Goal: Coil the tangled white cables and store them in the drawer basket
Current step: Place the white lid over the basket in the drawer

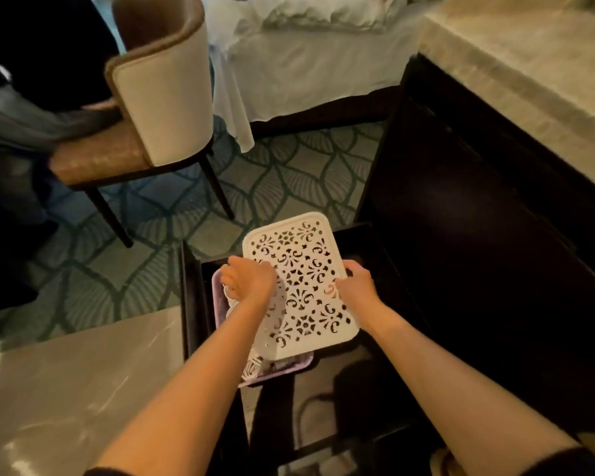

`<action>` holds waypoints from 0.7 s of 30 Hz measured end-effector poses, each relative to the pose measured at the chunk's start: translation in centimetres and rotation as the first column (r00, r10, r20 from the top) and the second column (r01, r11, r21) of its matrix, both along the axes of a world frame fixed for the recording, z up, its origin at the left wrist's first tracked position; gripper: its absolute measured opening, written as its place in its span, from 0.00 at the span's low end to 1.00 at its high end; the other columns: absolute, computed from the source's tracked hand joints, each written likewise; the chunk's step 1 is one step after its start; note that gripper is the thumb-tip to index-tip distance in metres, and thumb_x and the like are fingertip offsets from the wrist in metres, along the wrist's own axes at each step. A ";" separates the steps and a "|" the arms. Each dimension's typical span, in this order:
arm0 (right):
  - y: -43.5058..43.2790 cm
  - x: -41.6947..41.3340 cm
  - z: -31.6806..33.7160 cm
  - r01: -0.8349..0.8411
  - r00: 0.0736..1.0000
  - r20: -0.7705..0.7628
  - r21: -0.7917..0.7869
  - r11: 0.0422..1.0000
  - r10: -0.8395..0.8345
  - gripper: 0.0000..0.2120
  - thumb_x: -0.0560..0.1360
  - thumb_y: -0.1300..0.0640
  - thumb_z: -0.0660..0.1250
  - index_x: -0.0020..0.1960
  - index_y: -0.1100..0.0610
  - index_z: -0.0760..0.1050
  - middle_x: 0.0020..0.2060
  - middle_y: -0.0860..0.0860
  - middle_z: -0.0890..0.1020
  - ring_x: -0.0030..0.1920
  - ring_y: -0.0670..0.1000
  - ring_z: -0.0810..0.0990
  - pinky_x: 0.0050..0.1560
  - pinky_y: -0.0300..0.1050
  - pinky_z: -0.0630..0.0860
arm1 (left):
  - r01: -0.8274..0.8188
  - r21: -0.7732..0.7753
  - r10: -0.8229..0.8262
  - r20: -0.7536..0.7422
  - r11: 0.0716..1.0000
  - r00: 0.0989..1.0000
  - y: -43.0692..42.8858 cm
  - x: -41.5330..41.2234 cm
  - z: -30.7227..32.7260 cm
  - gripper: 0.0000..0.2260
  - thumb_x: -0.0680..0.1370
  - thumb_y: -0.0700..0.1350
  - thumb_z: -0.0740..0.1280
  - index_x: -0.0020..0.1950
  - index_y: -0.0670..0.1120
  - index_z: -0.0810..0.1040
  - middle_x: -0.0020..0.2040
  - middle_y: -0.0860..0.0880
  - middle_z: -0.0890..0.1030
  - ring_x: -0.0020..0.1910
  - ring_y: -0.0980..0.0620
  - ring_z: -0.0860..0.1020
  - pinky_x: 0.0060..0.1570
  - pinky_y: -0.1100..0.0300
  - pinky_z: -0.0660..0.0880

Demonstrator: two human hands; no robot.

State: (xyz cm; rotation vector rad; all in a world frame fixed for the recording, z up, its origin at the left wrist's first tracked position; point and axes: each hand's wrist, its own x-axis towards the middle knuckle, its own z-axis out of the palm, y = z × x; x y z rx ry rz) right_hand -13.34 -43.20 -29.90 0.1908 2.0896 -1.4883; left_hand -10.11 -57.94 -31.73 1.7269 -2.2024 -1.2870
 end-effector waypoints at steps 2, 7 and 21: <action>-1.3 1.1 -1.0 -0.026 0.996 0.079 -0.020 0.999 0.028 0.15 0.78 0.71 0.53 0.56 0.55 0.71 0.46 0.54 0.77 0.49 0.57 0.78 0.43 0.51 0.78 | -0.054 0.081 0.050 0.059 0.995 0.997 -1.1 1.4 -1.7 0.24 0.78 0.43 0.62 0.71 0.39 0.58 0.71 0.40 0.60 0.70 0.41 0.59 0.69 0.46 0.59; -4.1 3.3 -4.4 -0.052 0.978 0.199 -0.046 0.998 0.060 0.16 0.79 0.70 0.52 0.58 0.56 0.73 0.44 0.53 0.79 0.46 0.55 0.80 0.38 0.48 0.79 | -0.136 0.201 0.105 0.155 0.970 0.982 -2.9 3.8 -4.7 0.26 0.78 0.45 0.61 0.72 0.37 0.55 0.72 0.40 0.60 0.70 0.41 0.60 0.69 0.47 0.60; -4.4 3.0 -10.0 -0.149 0.979 0.172 0.238 0.960 0.109 0.18 0.80 0.64 0.50 0.58 0.55 0.76 0.54 0.56 0.80 0.52 0.56 0.79 0.51 0.51 0.79 | -0.008 0.154 -0.038 0.292 0.988 0.956 -3.0 3.6 -6.7 0.26 0.78 0.38 0.61 0.72 0.36 0.54 0.72 0.37 0.57 0.69 0.39 0.60 0.66 0.48 0.62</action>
